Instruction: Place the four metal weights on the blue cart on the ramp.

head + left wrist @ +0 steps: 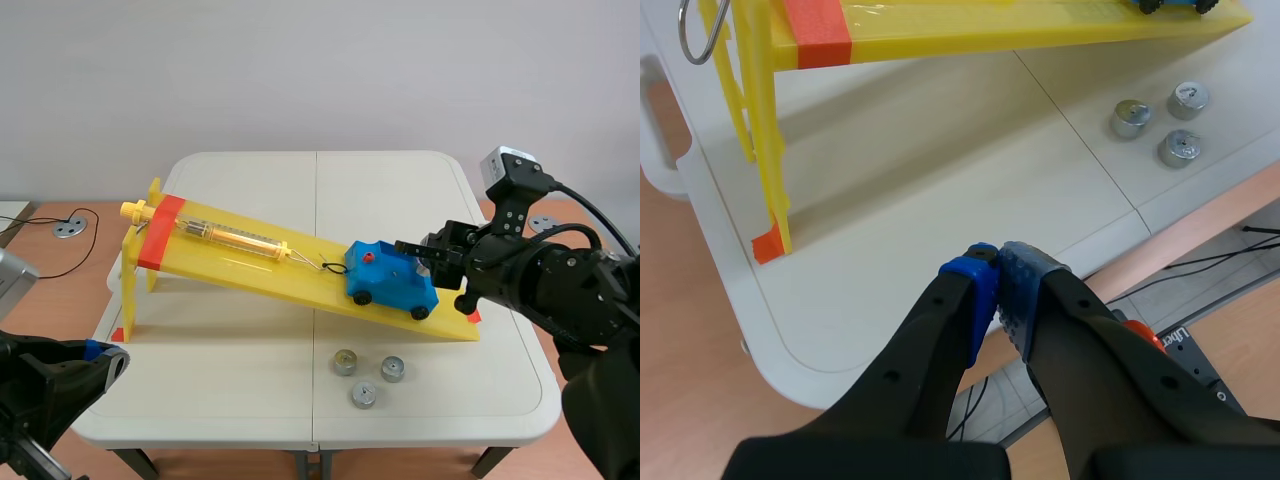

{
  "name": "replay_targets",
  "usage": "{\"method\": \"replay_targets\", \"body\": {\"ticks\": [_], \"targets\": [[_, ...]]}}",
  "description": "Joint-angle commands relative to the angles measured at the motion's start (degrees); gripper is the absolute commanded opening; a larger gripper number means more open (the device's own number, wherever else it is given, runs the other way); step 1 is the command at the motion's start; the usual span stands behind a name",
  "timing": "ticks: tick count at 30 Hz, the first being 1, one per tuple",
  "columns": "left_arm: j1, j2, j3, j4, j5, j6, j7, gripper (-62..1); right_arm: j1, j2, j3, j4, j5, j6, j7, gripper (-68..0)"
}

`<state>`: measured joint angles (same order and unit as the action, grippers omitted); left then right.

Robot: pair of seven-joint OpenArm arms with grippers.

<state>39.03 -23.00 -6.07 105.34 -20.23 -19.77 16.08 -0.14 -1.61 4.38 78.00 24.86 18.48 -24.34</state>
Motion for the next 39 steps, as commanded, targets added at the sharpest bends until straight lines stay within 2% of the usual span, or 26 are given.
{"method": "replay_targets", "body": {"ticks": [1, 6, 10, 16, 25, 34, 39], "targets": [[-1.1, 0.4, -0.9, 4.0, -4.0, -1.4, -5.5, -57.1, 5.6, 0.5, -1.8, 5.7, 2.3, 2.8, 10.1, -66.9], [-1.1, 0.4, -0.9, 4.0, -4.0, -1.4, -5.5, -57.1, 7.5, 0.0, -1.8, 2.5, 1.7, 4.3, 11.9, -66.9], [-1.1, 0.4, -0.9, 4.0, -4.0, -1.4, -5.5, -57.1, 9.1, 0.0, -1.8, -0.3, 1.7, 6.8, 13.4, -66.9], [-1.1, 0.4, -0.9, 4.0, -4.0, -1.4, -5.5, -57.1, 9.6, -1.3, -2.0, -1.0, 1.7, 8.7, 14.0, -66.9], [-1.1, 0.4, -0.9, 4.0, -4.0, -1.4, -5.5, -57.1, 10.9, -3.0, -3.0, -3.1, 0.6, 8.3, 15.1, -66.9], [-1.1, 0.4, -0.9, 4.0, -4.0, -1.4, -5.5, -57.1, 12.6, -3.2, -3.0, -4.6, -1.6, 5.0, 16.1, -66.8], [-1.1, 0.4, -0.9, 4.0, -4.0, -1.4, -5.5, -57.1, 12.7, -3.3, -3.0, -4.8, -2.5, 4.5, 16.6, -66.8]]}}
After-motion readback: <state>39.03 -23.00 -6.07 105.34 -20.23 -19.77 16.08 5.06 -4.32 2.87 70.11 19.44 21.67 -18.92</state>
